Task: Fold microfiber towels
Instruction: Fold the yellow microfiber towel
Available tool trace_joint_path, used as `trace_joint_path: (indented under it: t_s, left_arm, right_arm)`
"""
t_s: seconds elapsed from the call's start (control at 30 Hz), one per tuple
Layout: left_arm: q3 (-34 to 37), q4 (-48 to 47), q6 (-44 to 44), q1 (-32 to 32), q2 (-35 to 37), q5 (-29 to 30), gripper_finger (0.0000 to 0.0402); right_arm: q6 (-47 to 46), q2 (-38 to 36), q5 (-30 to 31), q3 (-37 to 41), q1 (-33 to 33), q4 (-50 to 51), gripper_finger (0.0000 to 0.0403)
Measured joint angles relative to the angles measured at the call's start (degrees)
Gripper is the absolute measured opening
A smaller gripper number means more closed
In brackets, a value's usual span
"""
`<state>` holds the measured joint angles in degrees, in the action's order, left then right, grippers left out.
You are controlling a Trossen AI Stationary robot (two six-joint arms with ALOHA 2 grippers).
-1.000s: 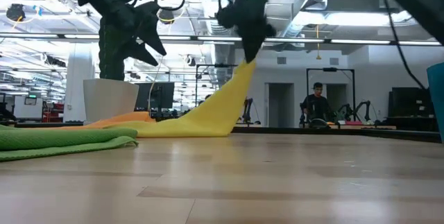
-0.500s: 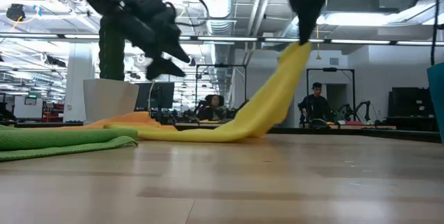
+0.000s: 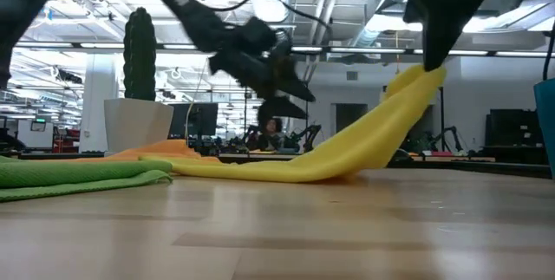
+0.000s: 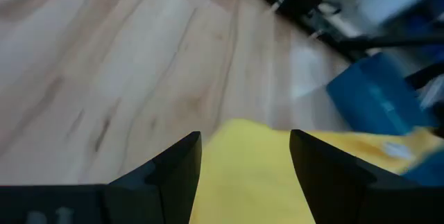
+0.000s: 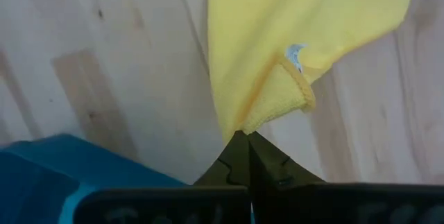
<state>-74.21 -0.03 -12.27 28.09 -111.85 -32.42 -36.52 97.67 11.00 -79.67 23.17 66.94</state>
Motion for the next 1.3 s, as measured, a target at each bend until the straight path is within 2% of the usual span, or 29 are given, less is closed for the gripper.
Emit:
trace_joint_path:
  t_s: [0.3,0.5,0.6,0.8,0.97,1.23,1.3]
  left_arm:
    - [-22.74,-25.05,19.65,-6.02,-14.86,3.28,0.0213]
    - [-29.21,-25.75,21.14,-7.53,-19.97,9.91,0.0213]
    - [-30.70,-26.09,20.80,-7.51,-22.22,11.72,0.0213]
    - [-30.96,-27.26,20.57,-8.37,-24.31,8.89,0.0213]
    - [-30.70,-27.43,23.54,-10.50,-24.24,9.41,0.0210]
    - [-30.67,-27.55,27.08,-13.53,-24.22,11.91,0.0149]
    - [-30.87,-28.11,27.04,-13.53,-24.22,9.72,0.0126]
  right_arm:
    - [-4.10,0.04,-0.43,0.45,1.21,-0.22,0.0014]
    - [-5.57,0.04,-0.44,0.45,2.04,-0.38,0.0014]
    - [-6.42,0.07,-0.57,0.43,2.57,-1.09,0.0014]
    - [-7.36,0.09,-0.53,0.41,3.48,-1.66,0.0017]
    - [-7.26,0.11,-0.51,0.41,3.46,-1.65,0.0015]
    - [-8.95,0.13,-0.43,0.39,3.83,-1.50,0.0017]
    - [-9.06,0.13,-0.44,0.39,3.85,-1.49,0.0015]
